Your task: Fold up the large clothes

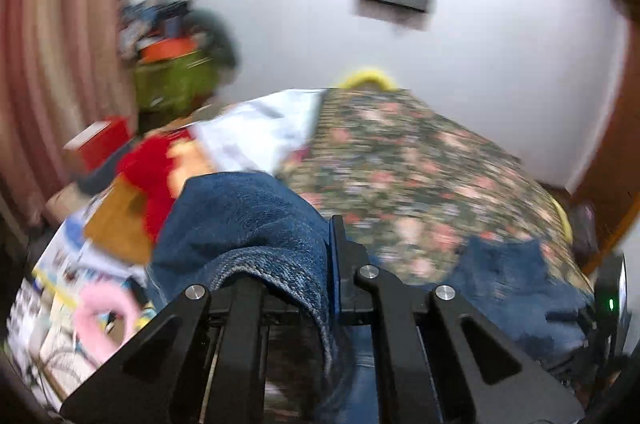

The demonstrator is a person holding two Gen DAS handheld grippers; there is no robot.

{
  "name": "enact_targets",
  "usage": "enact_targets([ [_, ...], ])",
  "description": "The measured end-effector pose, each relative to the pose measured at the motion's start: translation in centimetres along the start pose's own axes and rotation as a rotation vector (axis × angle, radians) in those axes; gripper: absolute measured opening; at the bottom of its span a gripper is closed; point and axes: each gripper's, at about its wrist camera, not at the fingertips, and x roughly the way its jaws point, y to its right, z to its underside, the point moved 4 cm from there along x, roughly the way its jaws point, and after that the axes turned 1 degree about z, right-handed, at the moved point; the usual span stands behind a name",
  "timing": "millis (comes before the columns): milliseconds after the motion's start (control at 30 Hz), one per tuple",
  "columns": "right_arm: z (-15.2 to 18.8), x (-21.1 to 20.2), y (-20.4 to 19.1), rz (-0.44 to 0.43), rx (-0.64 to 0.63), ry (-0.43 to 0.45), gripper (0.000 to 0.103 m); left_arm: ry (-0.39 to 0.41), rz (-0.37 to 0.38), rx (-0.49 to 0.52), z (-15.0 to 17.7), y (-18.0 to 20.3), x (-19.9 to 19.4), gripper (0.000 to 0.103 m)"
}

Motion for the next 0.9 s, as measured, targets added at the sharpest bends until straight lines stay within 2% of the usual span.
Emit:
enact_targets([
  [133, 0.9, -3.5, 3.2, 0.0, 0.061, 0.052, 0.103, -0.081, 0.111, 0.066, 1.7, 6.2, 1.8, 0.008],
  [267, 2.5, -5.8, 6.5, 0.003, 0.116, 0.076, 0.103, -0.251, 0.214, 0.08, 6.2, 10.8, 5.0, 0.008],
  [500, 5.9, -7.3, 11.1, 0.021, 0.198, 0.076, 0.103, -0.462, 0.269, 0.082, 14.2, 15.8, 7.2, 0.009],
  [567, 6.7, -7.3, 12.0, 0.014, 0.228, 0.074, 0.103, -0.515, 0.277, 0.089, 15.8, 16.2, 7.4, 0.012],
  [633, 7.3, -7.3, 12.5, 0.006, 0.256, 0.069, 0.103, -0.563, 0.28, 0.121, 17.3, 16.4, 7.3, 0.027],
  [700, 7.6, -7.2, 12.7, -0.005, 0.271, 0.063, 0.103, -0.573, 0.275, 0.142, 17.8, 16.2, 6.7, 0.035],
  [767, 7.6, -7.2, 12.7, -0.005, 0.273, 0.061, 0.103, -0.557, 0.279, 0.154, 17.6, 15.7, 5.6, 0.039],
  [867, 7.1, -7.2, 12.0, -0.007, 0.258, 0.066, 0.103, -0.506, 0.299, 0.126, 16.0, 13.8, 3.3, 0.051],
  [900, 6.9, -7.3, 11.7, -0.008, 0.253, 0.07, 0.103, -0.487, 0.3, 0.115, 15.2, 13.0, 2.9, 0.058],
])
